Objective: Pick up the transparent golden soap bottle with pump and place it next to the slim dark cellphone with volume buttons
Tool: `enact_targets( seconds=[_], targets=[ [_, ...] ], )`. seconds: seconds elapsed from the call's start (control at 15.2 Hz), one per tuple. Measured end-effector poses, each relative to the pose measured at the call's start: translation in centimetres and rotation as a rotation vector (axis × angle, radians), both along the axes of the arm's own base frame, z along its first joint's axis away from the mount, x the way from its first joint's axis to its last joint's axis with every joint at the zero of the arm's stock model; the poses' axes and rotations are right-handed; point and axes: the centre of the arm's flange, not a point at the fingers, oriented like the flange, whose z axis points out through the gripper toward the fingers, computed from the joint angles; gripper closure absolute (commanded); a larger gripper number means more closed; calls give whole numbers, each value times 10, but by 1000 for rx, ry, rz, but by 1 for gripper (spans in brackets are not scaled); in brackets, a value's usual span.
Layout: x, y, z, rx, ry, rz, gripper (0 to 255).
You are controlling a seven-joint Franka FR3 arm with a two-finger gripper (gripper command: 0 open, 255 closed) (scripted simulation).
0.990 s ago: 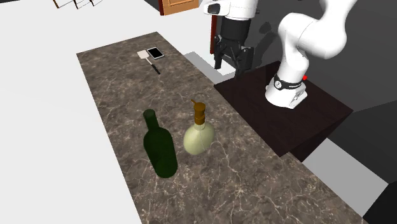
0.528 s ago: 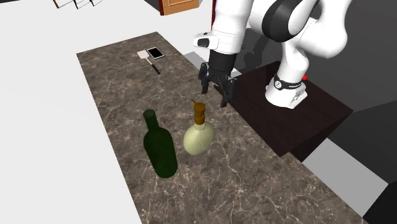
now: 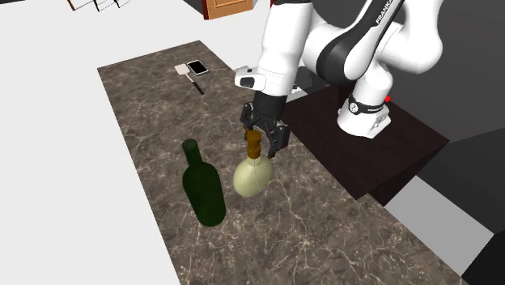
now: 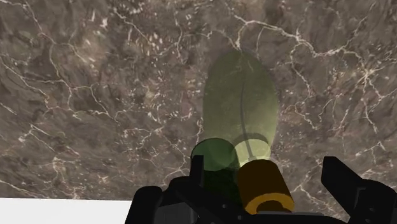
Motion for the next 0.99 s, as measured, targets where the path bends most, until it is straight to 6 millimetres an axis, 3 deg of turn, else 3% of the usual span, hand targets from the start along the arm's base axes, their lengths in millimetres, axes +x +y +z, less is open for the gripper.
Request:
enact_targets(
  seconds=[0.26, 0.59, 0.66, 0.99],
  targets=[
    [5, 3, -16, 0, -1, 0, 0],
    [5, 3, -18, 0, -1, 0, 0],
    [5, 3, -18, 0, -1, 0, 255],
    [5, 3, -18, 0, -1, 0, 255]
  ],
)
